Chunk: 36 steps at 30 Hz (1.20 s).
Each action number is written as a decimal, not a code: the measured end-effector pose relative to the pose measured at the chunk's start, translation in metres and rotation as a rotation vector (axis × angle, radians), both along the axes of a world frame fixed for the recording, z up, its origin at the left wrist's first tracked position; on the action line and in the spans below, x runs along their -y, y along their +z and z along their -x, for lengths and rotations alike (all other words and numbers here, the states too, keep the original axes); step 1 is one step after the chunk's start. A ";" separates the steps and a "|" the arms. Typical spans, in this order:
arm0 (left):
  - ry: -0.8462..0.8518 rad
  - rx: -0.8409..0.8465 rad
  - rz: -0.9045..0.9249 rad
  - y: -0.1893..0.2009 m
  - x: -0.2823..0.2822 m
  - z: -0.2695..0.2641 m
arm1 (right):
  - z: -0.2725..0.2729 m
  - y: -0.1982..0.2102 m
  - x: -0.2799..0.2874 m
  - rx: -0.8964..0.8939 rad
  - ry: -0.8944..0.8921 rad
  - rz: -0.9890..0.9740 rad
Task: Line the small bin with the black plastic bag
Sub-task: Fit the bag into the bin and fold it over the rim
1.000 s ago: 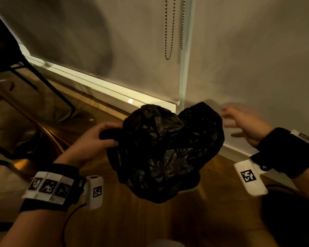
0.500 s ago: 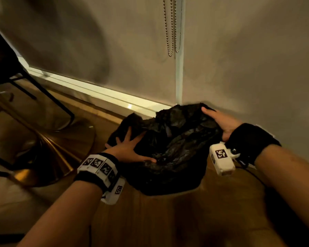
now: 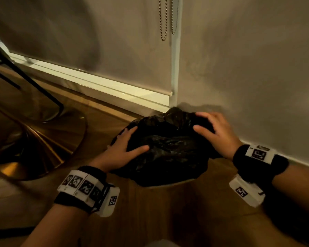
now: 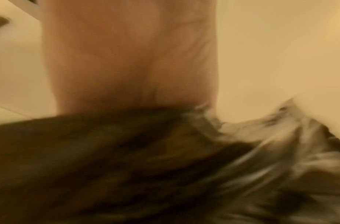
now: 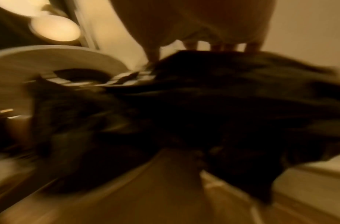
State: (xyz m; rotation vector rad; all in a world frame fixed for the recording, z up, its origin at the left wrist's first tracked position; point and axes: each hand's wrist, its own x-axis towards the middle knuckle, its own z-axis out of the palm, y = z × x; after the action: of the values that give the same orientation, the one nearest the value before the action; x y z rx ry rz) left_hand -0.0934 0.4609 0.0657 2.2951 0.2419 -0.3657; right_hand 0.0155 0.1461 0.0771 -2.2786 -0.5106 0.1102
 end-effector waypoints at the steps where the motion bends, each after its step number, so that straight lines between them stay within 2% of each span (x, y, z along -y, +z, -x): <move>1: -0.074 -0.028 -0.095 0.001 0.010 0.007 | 0.016 0.002 -0.003 -0.002 0.142 -0.005; 3: -0.174 -0.067 -0.158 -0.001 0.027 0.019 | 0.039 -0.007 -0.007 -0.051 0.369 0.094; 5: -0.195 -0.036 -0.169 -0.009 0.037 0.033 | 0.047 -0.025 -0.004 -0.007 0.493 0.193; 6: -0.203 0.019 -0.178 -0.016 0.039 0.041 | 0.048 -0.029 -0.003 0.038 0.528 0.195; 8: -0.196 0.234 -0.170 -0.027 0.039 0.056 | 0.048 -0.030 0.004 0.165 0.551 0.118; 11: -0.089 0.497 -0.036 -0.033 0.031 0.072 | 0.057 -0.030 0.015 0.299 0.560 -0.002; 13: -0.039 0.559 -0.009 -0.037 0.028 0.080 | 0.067 -0.038 0.020 0.237 0.639 -0.012; 15: -0.002 0.500 0.009 -0.045 0.027 0.086 | 0.072 -0.048 0.021 0.116 0.710 0.055; 18: 0.043 0.417 0.111 -0.043 0.021 0.090 | 0.067 -0.043 0.023 0.049 0.658 0.069; 21: 0.027 0.502 0.084 -0.029 0.010 0.093 | 0.062 -0.030 0.029 0.008 0.647 0.056; 24: -0.023 0.445 0.063 -0.031 0.012 0.095 | 0.061 -0.034 0.030 -0.037 0.710 0.284; 27: -0.074 0.285 -0.067 -0.065 0.006 0.096 | 0.059 -0.047 0.027 -0.047 0.712 0.536; 28: -0.108 0.216 -0.137 -0.072 0.003 0.097 | 0.057 -0.047 0.028 -0.084 0.678 0.520; 30: -0.139 0.080 -0.220 -0.061 -0.003 0.100 | 0.051 -0.037 0.035 -0.142 0.554 0.340; 31: -0.085 0.093 -0.209 -0.052 -0.008 0.099 | 0.049 -0.028 0.038 -0.127 0.480 0.223; 33: 0.152 0.295 -0.104 -0.020 -0.012 0.095 | 0.047 -0.011 0.035 -0.011 0.377 0.041; 35: 0.286 0.549 -0.048 0.008 -0.005 0.081 | 0.043 -0.007 0.020 0.049 0.300 0.025; 36: 0.243 0.596 -0.070 0.016 0.004 0.072 | 0.040 -0.009 0.011 0.027 0.262 0.082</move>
State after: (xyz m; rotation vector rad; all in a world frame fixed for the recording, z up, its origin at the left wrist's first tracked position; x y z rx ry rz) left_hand -0.1649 0.4571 0.0818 2.2949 0.2257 0.4536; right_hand -0.0243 0.1355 0.0683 -2.2846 -0.8310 0.2336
